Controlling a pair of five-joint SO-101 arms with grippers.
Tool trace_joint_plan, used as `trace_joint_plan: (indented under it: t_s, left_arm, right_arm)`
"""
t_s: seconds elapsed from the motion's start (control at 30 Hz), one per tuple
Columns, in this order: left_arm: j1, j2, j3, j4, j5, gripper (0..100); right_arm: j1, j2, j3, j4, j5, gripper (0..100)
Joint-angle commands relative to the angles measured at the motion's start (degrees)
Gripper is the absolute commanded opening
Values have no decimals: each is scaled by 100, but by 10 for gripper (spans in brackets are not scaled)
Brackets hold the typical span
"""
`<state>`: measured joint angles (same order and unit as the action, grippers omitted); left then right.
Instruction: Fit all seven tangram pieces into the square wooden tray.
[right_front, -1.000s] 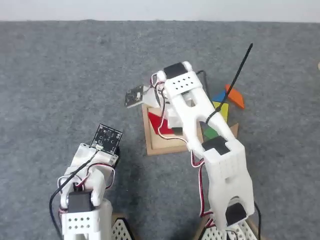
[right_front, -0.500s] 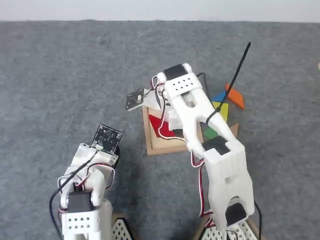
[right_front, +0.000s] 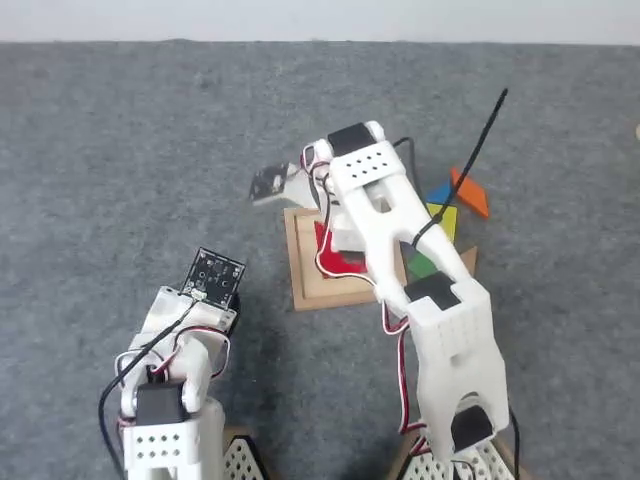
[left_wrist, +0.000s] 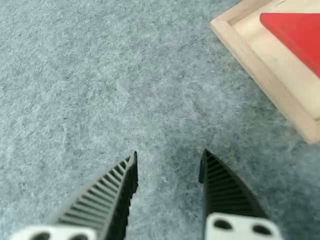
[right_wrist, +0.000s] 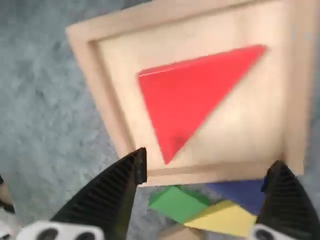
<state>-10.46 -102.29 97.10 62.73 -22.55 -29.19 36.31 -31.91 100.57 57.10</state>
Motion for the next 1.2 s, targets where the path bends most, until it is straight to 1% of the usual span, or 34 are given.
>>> trace_joint_plan:
  t_s: [0.0,0.07,0.13,0.23,0.33,0.43,0.5,0.67,0.8,0.97,1.17]
  left_arm:
    - [26,-70,-57,35,35,192]
    - [26,-70,-57,35,35,192]
    - [26,-70,-57,35,35,192]
    - [26,-70,-57,35,35,192]
    - [26,-70,-57,35,35,192]
    - [26,-70,-57,35,35,192]
    - [26,-70,-57,35,35,192]
    - [26,-70,-57,35,35,192]
    - [26,-70,-57,35,35,192]
    - [26,-70,-57,35,35,192]
    - [26,-70,-57,35,35,192]
  right_arm:
    - [215,-347,-387,242,-914,361]
    - [444,-462,-70,163,-1029,362]
    - [576,-629,466,-189,-1196,362]
    - [585,-1147,1565,-1244,-1705,362]
    - [497,-2229,3015,-2360,-2066,362]
    - [453,-3363,4800,-3820,-2268,362]
    - [470,-3732,5574,-4497,-2356,362]
    - [664,-3459,5688,-4576,-2338,362]
    - [541,-3037,5626,-4681,-2338,362]
    - [541,-2624,5363,-4629,-2347,362]
    - [576,-2519,4879,-4549,-2365,362]
